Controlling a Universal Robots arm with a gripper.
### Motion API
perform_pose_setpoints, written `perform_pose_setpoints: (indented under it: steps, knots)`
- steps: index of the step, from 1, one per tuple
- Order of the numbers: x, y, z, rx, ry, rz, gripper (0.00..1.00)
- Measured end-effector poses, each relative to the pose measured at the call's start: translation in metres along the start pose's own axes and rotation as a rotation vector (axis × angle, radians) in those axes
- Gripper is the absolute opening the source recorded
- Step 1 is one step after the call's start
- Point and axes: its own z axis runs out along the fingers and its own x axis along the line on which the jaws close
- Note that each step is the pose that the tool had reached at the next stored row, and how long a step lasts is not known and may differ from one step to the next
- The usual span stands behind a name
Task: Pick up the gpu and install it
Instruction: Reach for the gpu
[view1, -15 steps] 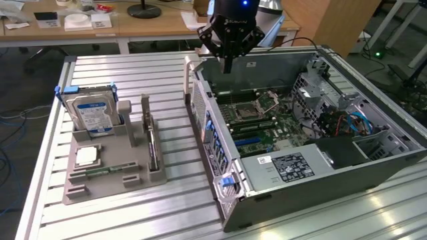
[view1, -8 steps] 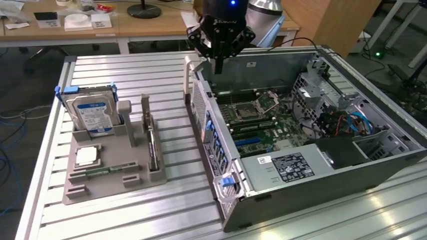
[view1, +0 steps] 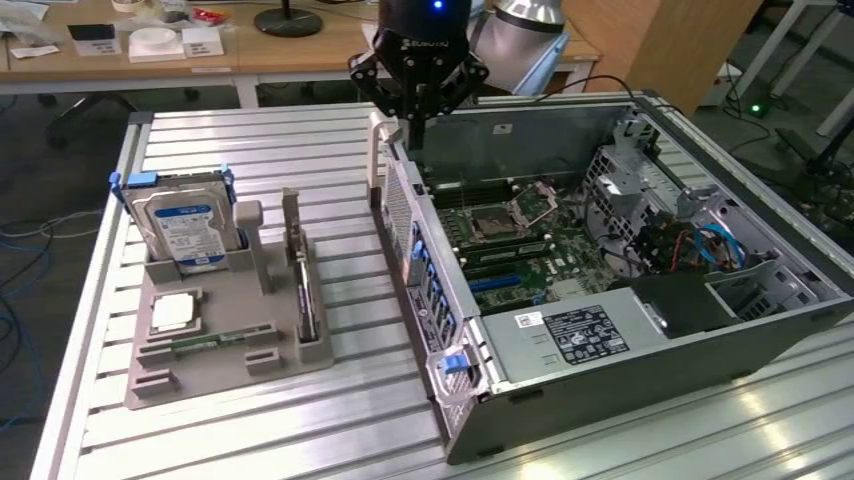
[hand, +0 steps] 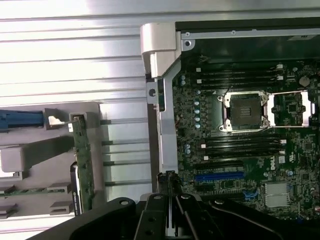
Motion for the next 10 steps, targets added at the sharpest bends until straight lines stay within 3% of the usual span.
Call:
perform_pose_setpoints:
  steps: [10]
  knots:
    - [0.033, -0.0025, -0.0009, -0.0001, 0.0, 0.0, 0.15]
